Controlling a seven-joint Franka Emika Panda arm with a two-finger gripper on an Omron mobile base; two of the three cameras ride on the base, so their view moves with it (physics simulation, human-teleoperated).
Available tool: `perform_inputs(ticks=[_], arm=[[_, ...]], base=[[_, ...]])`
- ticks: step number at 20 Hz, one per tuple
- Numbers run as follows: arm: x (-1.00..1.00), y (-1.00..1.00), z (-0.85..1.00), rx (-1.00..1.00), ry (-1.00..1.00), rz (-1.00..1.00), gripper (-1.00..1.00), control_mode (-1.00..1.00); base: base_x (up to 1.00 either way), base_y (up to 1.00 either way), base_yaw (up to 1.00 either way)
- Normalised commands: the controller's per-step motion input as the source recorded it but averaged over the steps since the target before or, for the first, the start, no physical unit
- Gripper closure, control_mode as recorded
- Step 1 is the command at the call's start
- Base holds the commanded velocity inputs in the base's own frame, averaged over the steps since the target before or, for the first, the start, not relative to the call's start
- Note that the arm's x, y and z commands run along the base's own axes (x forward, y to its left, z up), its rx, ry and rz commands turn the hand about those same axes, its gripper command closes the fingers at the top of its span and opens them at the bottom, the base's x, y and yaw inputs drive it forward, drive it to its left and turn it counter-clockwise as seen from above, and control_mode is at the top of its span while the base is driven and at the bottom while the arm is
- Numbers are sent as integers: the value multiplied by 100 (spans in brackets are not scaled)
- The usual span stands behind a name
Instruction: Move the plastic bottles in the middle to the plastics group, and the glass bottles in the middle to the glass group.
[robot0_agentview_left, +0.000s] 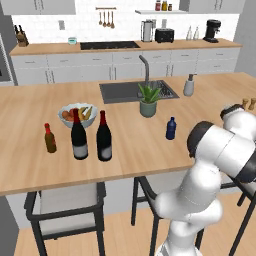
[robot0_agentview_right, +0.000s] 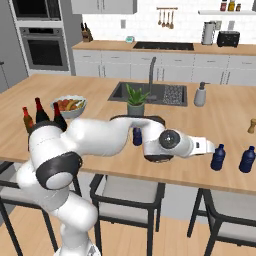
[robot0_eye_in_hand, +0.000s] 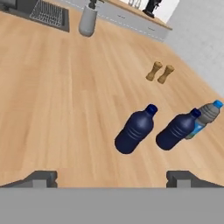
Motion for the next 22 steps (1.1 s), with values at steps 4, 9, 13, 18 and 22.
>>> perform_inputs(ticks=[4,9,13,18,22], arm=[[-1,72,55,4,18,-1,-100,-100],[0,66,66,16,18,-2,-100,-100],[0,60,75,23,16,-3,-100,-100],[-7,59,44,30,15,-1,-100,-100],[-2,76,0,34,-7,-1,-100,-100]], base=[[0,0,0],[0,0,0],[0,0,0],[0,0,0],[0,0,0]])
